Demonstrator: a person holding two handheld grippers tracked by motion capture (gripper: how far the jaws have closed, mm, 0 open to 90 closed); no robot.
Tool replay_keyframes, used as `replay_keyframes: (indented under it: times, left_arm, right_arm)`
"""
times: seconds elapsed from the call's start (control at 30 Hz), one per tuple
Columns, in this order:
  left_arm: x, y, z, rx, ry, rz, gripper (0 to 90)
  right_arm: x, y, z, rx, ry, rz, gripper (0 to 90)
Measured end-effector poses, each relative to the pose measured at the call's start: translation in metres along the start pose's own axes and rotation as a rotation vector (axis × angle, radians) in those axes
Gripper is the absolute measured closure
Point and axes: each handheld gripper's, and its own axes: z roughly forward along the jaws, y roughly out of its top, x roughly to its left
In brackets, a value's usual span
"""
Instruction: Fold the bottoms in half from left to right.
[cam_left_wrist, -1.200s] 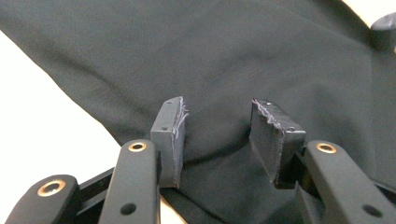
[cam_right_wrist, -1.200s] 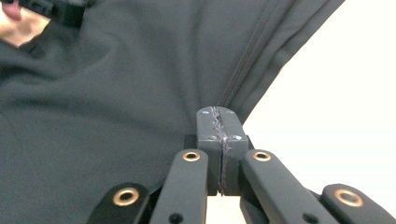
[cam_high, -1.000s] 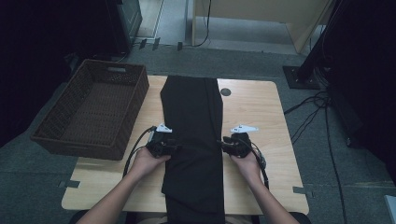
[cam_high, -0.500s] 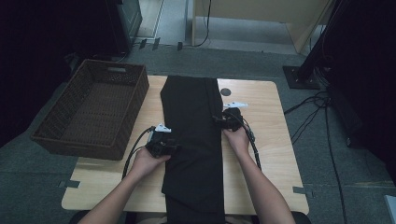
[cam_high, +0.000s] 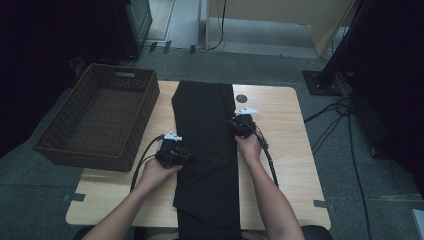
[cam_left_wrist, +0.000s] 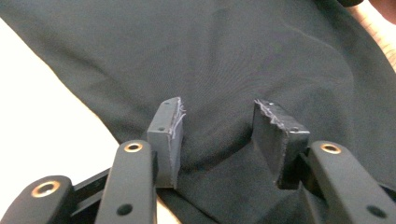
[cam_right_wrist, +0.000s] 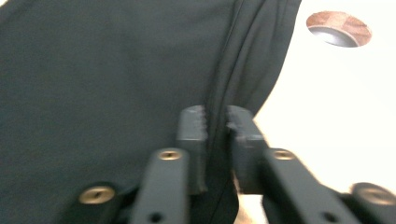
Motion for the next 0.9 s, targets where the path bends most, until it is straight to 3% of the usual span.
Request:
replay_keyframes:
  times: [0.07, 0.17, 0.27, 0.37, 0.6, 0.67, 0.9]
  left_arm:
    - [0.005, 0.006, -0.004, -0.015, 0.026, -0.004, 50.4]
    - [0.015, 0.018, -0.009, -0.051, 0.064, -0.043, 48.5]
    - [0.027, 0.03, -0.005, -0.038, 0.11, -0.068, 45.3]
    - [0.035, 0.04, 0.003, -0.04, 0.152, -0.069, 43.7]
    - [0.051, 0.057, 0.024, -0.043, 0.2, -0.114, 41.1]
    - [0.052, 0.06, 0.03, -0.049, 0.196, -0.126, 40.9]
    - [0.049, 0.063, 0.04, -0.055, 0.199, -0.105, 41.8]
  right_arm:
    - [-0.003, -0.001, -0.001, 0.002, 0.012, 0.012, 87.0]
    - [-0.005, -0.001, -0.003, 0.006, 0.023, 0.028, 87.6]
    - [-0.005, -0.002, -0.006, 0.019, 0.018, 0.016, 87.7]
    - [-0.01, -0.005, -0.012, 0.034, 0.035, 0.042, 87.8]
    - [-0.017, -0.015, -0.024, 0.036, 0.056, 0.057, 87.9]
    - [-0.017, -0.016, -0.025, 0.036, 0.06, 0.055, 87.9]
    - [-0.016, -0.016, -0.025, 0.031, 0.053, 0.057, 87.8]
